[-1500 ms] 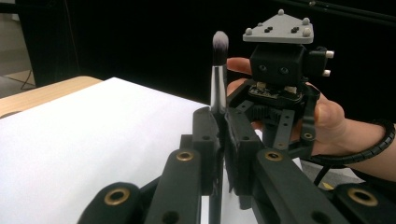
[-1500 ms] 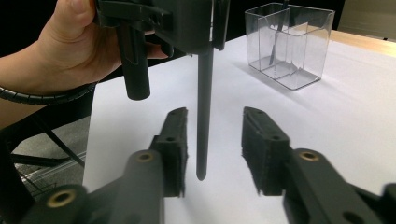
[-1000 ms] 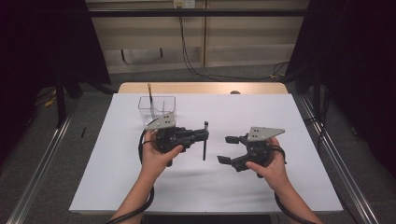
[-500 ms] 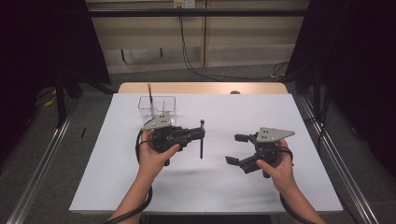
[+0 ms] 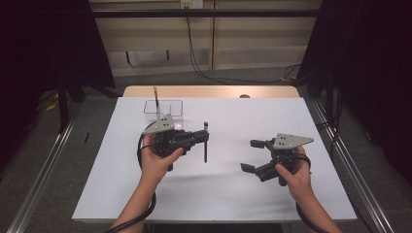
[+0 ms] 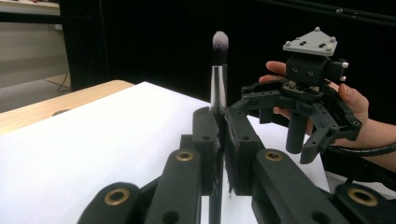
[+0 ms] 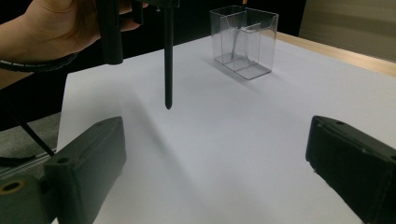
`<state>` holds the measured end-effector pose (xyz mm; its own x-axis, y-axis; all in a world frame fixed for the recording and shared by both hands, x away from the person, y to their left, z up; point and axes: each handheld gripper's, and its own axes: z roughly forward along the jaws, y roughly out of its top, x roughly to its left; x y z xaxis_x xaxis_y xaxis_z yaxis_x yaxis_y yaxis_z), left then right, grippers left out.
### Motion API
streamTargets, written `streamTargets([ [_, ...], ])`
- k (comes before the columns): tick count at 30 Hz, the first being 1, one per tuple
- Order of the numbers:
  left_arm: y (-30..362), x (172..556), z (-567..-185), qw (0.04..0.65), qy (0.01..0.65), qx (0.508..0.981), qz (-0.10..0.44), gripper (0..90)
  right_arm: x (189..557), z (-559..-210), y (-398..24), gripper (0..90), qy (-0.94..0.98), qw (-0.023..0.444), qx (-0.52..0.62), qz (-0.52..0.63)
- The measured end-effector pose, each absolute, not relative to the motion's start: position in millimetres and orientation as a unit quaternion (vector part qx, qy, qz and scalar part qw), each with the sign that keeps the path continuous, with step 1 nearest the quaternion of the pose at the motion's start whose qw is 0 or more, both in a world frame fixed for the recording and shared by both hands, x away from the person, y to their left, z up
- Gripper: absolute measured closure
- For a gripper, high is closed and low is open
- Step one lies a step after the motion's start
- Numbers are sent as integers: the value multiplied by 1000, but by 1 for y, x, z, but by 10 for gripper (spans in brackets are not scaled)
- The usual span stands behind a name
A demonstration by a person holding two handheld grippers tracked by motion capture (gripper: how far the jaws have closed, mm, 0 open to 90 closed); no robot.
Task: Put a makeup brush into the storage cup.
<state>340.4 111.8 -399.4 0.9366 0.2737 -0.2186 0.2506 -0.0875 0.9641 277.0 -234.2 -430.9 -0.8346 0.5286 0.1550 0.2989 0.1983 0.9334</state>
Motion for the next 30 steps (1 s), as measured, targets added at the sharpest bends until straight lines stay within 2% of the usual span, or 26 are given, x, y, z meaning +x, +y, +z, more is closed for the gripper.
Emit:
streamTargets([
  [30,131,347,-395,654,196,729,33,839,264,-439,-272,54,764,121,294,561],
])
